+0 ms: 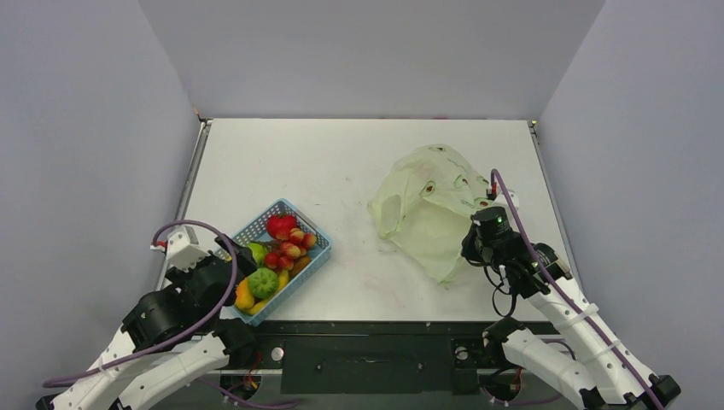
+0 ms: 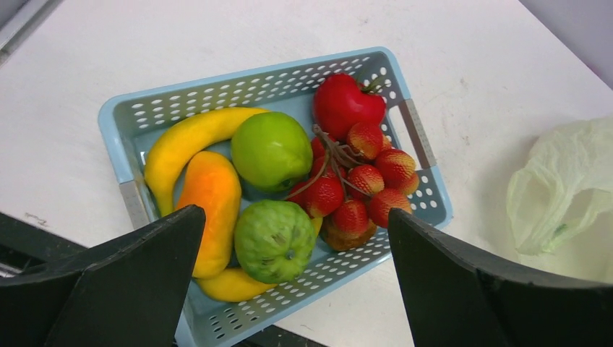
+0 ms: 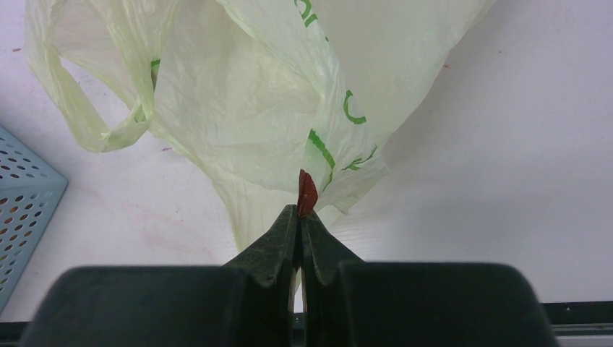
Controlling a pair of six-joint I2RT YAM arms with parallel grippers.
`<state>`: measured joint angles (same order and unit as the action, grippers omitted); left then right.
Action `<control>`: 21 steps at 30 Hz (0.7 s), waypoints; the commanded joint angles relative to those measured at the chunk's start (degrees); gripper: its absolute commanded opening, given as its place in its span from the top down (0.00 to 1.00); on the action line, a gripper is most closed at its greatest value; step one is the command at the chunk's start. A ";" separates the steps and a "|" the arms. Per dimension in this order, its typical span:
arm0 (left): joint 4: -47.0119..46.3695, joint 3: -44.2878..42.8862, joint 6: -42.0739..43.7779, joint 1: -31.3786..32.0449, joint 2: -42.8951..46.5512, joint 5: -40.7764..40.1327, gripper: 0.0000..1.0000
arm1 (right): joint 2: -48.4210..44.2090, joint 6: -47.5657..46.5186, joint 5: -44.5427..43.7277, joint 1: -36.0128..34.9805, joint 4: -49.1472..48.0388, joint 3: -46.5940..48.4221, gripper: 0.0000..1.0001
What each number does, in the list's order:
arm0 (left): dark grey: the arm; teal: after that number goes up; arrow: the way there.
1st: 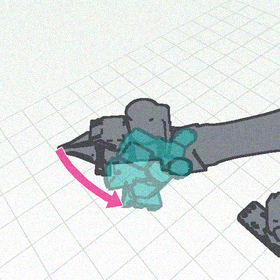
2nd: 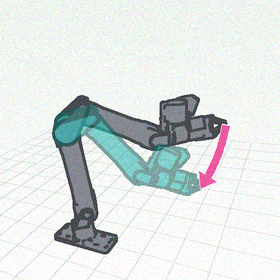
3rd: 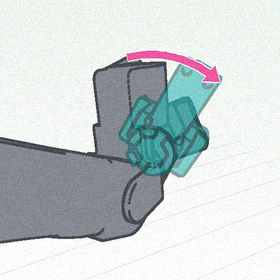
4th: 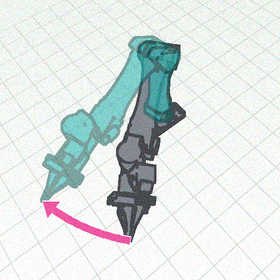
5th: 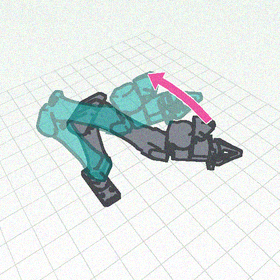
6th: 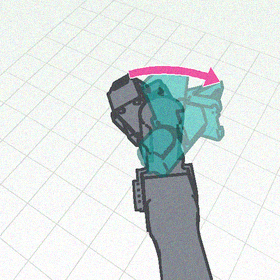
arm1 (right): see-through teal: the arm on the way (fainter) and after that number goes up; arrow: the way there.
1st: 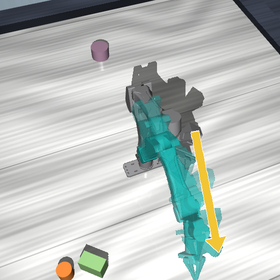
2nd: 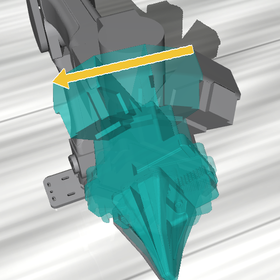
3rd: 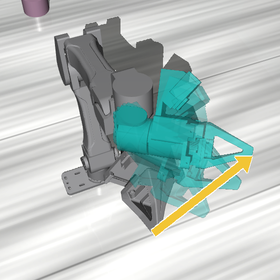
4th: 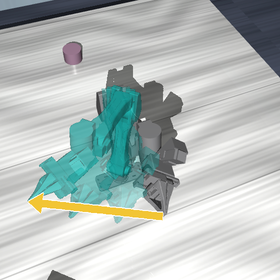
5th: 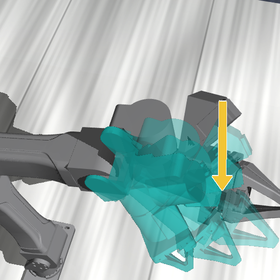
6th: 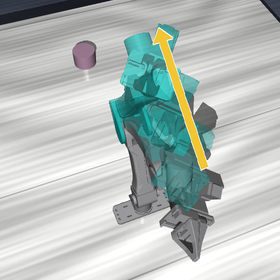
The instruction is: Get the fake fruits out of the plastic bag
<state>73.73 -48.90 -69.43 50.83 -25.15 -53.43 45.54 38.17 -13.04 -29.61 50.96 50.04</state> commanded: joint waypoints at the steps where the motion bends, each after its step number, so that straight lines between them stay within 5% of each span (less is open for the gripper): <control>1: -11.79 -0.36 11.43 -0.20 2.43 5.00 0.03 | -0.12 0.02 -0.32 0.16 -2.10 -0.28 1.00; 10: -34.52 4.78 23.65 -0.18 4.39 24.11 0.03 | 0.02 0.22 0.10 0.16 -2.46 -0.23 1.00; 21: -52.56 6.20 25.39 -0.25 -12.48 44.30 0.03 | 1.36 1.58 4.78 -0.08 -5.82 -0.15 1.00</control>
<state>33.15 -43.29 -45.76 50.83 -31.77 -19.97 46.15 38.46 -10.55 -29.61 49.01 50.02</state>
